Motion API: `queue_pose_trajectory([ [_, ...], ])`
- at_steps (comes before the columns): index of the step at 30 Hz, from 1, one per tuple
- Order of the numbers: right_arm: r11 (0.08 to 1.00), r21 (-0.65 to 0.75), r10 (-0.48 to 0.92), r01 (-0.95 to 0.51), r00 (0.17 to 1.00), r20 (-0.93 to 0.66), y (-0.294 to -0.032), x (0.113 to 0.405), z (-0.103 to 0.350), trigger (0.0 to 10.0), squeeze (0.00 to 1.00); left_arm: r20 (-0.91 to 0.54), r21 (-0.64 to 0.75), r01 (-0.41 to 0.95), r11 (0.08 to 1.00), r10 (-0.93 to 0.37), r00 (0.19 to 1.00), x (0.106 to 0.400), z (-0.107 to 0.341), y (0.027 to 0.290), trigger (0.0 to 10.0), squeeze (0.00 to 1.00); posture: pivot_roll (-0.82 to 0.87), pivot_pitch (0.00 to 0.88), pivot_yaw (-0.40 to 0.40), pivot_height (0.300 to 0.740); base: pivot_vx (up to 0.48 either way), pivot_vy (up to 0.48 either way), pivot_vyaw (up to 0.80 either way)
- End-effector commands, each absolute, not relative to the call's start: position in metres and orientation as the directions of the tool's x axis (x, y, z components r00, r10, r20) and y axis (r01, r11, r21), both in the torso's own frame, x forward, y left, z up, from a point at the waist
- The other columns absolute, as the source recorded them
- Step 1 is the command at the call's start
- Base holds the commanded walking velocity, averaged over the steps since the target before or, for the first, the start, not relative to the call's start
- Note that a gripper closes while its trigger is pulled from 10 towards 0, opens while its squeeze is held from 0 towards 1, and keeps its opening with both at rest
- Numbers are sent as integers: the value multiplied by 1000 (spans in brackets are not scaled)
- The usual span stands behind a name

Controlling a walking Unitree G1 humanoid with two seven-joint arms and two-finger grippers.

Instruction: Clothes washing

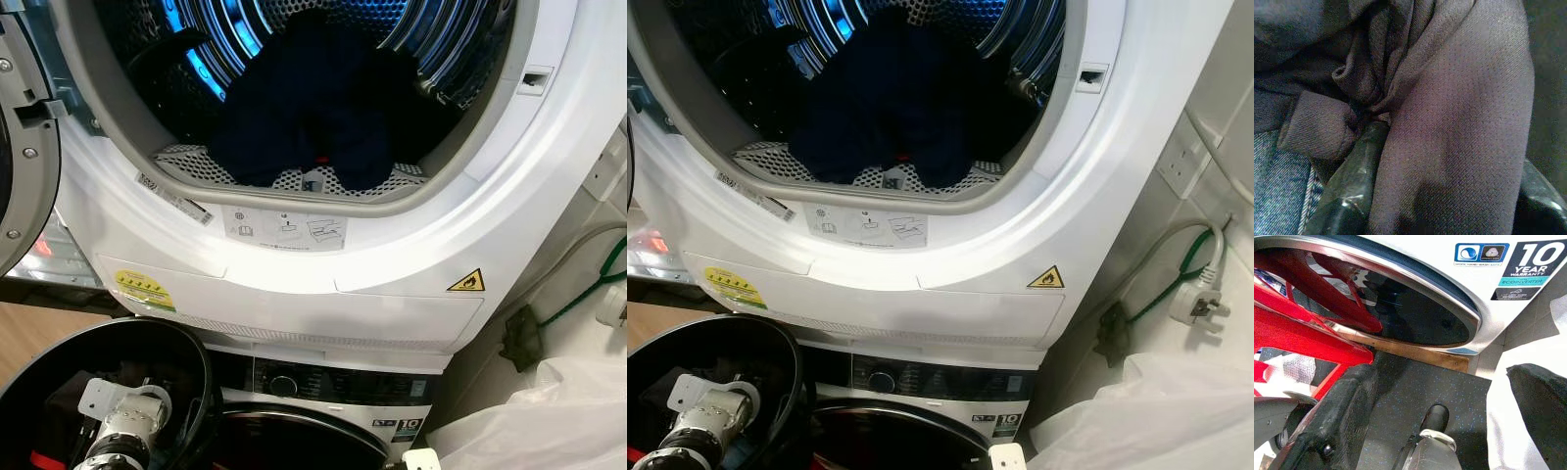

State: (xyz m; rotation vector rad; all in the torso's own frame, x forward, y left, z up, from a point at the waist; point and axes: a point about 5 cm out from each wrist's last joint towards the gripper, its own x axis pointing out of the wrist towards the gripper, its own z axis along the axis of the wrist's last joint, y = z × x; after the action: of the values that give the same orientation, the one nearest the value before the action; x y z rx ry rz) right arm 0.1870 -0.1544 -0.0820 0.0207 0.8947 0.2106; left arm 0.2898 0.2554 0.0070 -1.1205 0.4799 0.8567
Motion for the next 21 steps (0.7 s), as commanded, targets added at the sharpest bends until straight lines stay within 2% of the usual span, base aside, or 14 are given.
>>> queue_pose_trajectory([
  [1, 980, 108, 188, -167, 603, -775, -154, 183, -84, 10000, 0, -726, -573, -806, 150, 364, 584, 287, 4, 256, 0, 0, 47, 0, -37, 740, 0, 0, 0],
  [21, 981, 115, 187, -157, 605, -774, -152, 183, -84, 10000, 0, -679, -617, -774, 144, 399, 616, 292, 9, 253, 0, 0, 45, 0, -31, 740, 0, 0, 0],
])
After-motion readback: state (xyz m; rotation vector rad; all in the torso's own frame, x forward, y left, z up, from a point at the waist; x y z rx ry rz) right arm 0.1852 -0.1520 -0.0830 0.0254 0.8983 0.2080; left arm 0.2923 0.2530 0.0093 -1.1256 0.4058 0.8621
